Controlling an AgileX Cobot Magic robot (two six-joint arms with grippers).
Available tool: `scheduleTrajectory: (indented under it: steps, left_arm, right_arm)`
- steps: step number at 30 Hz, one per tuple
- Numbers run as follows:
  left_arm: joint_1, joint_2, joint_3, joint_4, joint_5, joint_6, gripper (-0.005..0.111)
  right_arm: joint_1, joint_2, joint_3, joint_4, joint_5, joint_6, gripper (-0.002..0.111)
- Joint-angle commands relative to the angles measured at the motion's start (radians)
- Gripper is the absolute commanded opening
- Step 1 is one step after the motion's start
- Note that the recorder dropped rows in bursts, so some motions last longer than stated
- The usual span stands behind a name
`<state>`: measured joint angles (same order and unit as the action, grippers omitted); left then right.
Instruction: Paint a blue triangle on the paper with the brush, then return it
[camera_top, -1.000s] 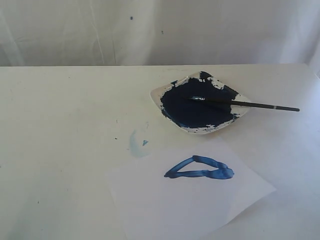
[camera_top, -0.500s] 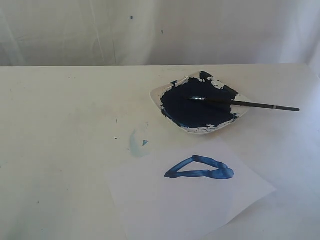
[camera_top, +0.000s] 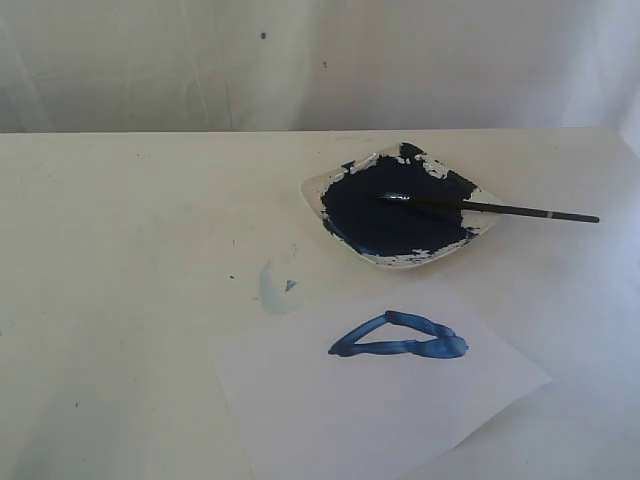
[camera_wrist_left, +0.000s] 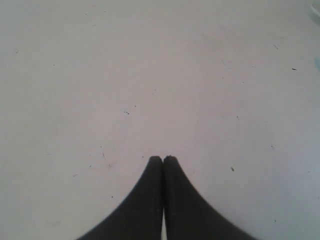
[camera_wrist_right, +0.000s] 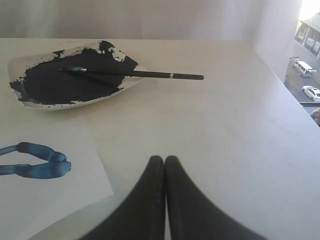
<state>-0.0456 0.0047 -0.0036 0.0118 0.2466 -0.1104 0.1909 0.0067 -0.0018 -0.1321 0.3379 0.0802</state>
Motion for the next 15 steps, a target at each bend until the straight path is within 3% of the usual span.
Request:
scheduleTrajectory:
  steps: [1,15]
  left_arm:
    - [0.003,-0.005,0.004,-0.012,0.0,-0.007,0.0]
    - [0.07,-0.005,0.004,-0.012,-0.003,-0.006,0.0]
  right_arm:
    - [0.006,-0.007,0.002,0.002,-0.001,-0.006,0.0]
    - [0.006,-0.007,0.002,0.002,-0.001,-0.006,0.0]
